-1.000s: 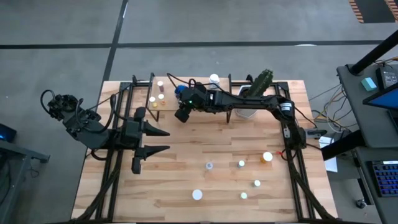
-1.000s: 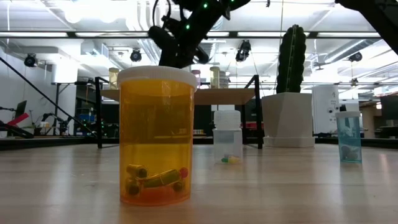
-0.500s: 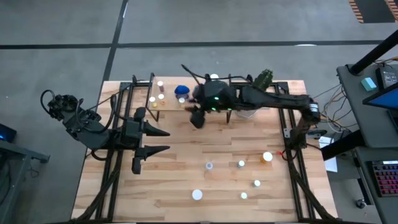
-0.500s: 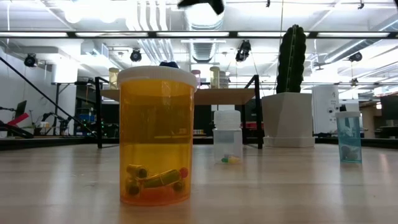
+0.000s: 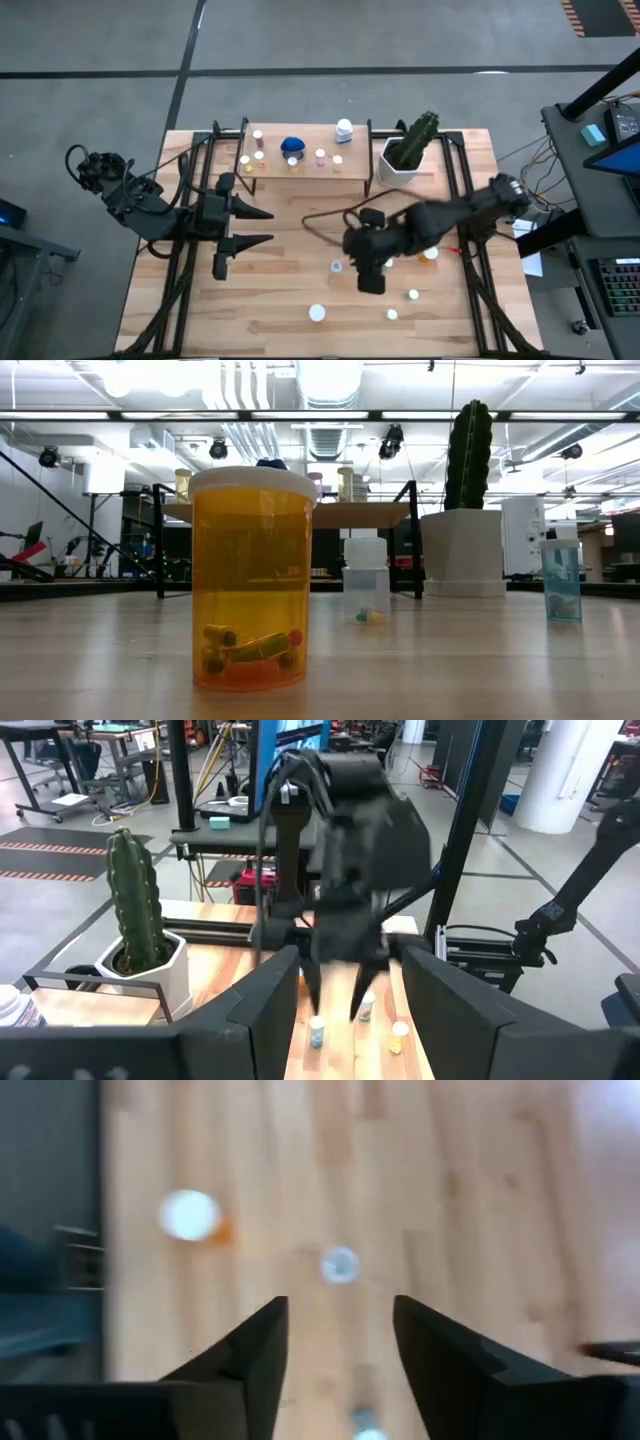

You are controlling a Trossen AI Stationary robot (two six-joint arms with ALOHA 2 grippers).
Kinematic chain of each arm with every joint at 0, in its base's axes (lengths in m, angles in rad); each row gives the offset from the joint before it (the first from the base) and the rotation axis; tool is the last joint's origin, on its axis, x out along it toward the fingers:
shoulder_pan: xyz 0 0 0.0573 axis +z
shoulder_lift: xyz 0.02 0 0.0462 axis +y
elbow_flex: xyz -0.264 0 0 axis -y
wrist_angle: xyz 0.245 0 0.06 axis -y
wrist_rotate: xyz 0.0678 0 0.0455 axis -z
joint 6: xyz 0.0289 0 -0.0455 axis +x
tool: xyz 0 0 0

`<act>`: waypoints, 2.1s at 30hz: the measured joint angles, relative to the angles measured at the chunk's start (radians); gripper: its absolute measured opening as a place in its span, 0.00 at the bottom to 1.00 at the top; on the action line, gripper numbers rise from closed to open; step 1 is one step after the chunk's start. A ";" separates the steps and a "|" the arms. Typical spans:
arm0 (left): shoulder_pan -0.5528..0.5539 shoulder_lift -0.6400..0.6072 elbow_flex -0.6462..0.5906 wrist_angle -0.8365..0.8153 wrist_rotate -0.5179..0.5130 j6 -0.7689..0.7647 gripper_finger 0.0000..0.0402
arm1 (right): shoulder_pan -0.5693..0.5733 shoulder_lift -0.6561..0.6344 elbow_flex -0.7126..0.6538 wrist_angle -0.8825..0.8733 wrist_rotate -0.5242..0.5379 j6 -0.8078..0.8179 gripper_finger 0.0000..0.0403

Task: Pick and place medicine bottles onto shelf by color
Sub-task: Put the transparent pill bottle on the shelf

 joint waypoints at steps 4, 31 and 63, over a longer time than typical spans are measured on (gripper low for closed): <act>0.000 0.000 0.000 0.000 0.000 0.003 0.41 | 0.045 0.077 0.000 0.007 0.103 -0.097 0.54; -0.020 0.002 0.000 0.000 0.001 -0.028 0.41 | -0.025 0.110 -0.583 0.762 0.068 -0.115 0.64; -0.020 0.002 0.000 0.000 0.001 -0.026 0.41 | -0.035 0.108 -0.623 0.777 0.053 -0.085 0.32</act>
